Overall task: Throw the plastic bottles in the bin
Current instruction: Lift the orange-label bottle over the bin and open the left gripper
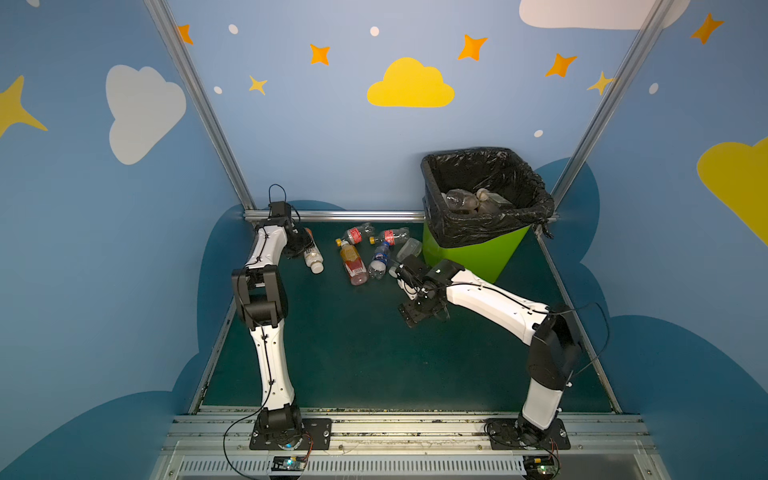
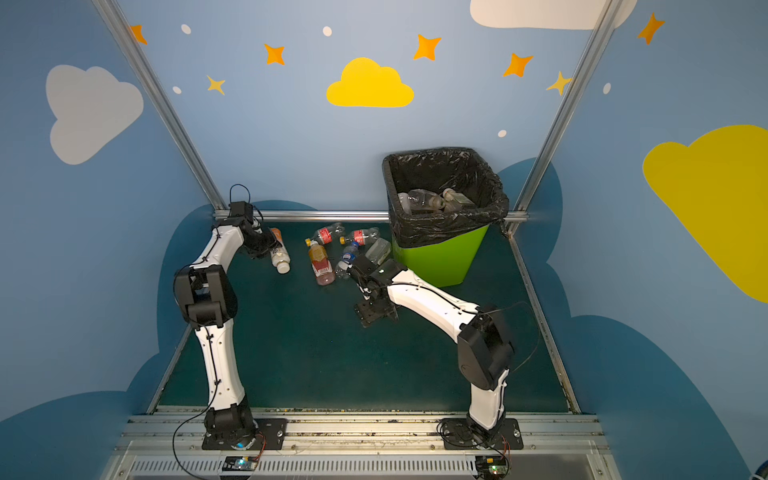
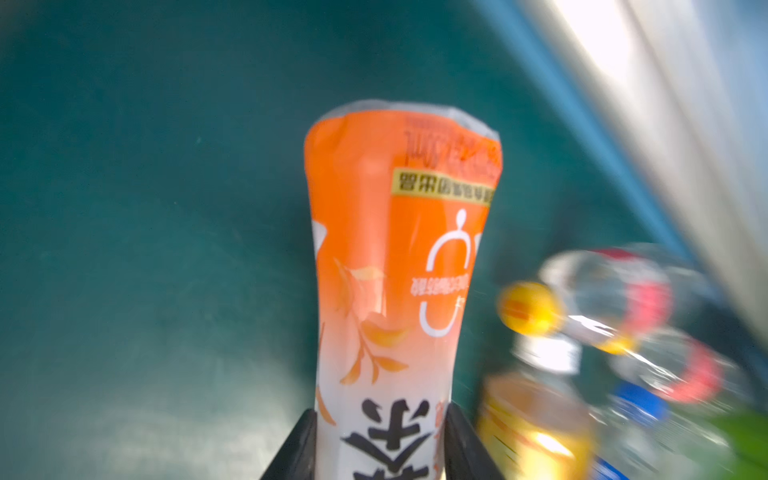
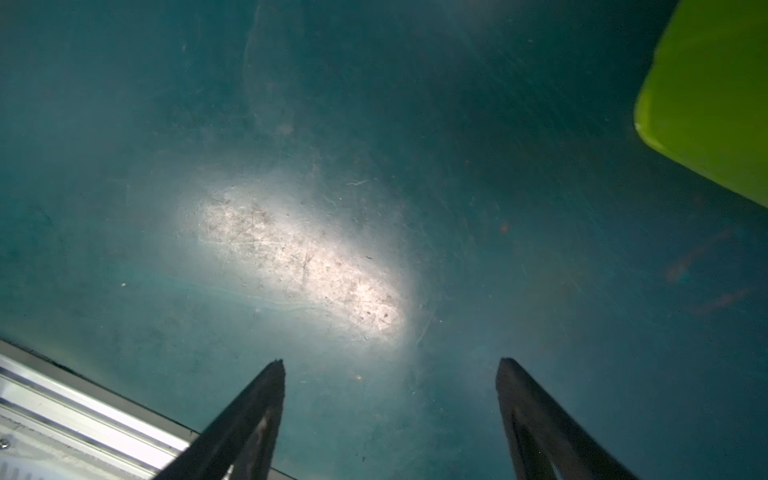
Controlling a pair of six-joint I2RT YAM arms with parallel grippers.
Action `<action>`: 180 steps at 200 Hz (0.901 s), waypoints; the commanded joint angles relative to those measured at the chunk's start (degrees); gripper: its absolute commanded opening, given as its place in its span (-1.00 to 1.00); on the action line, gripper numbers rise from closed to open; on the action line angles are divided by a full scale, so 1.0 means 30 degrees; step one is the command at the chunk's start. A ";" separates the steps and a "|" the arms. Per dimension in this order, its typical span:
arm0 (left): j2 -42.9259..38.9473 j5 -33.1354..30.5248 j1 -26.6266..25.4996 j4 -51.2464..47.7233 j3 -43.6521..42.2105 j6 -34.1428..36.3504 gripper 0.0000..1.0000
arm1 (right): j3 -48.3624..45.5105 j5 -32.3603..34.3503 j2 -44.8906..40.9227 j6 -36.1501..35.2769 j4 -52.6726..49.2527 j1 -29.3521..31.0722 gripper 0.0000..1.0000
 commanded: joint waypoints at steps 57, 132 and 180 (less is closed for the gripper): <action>-0.8303 0.3630 -0.3700 1.2071 -0.2035 -0.4136 -0.04 | -0.2381 0.0757 -0.3155 -0.0015 0.2126 -0.0764 0.60; 0.4043 0.3649 -1.0350 0.7759 1.7687 -0.6088 1.00 | -0.3463 -0.0099 -0.4798 -0.0981 0.1392 -0.1086 0.60; -0.1427 0.1234 -1.0480 0.4776 1.4006 -0.2167 1.00 | -0.4934 -0.0300 -0.6857 -0.1035 0.2112 -0.1493 0.61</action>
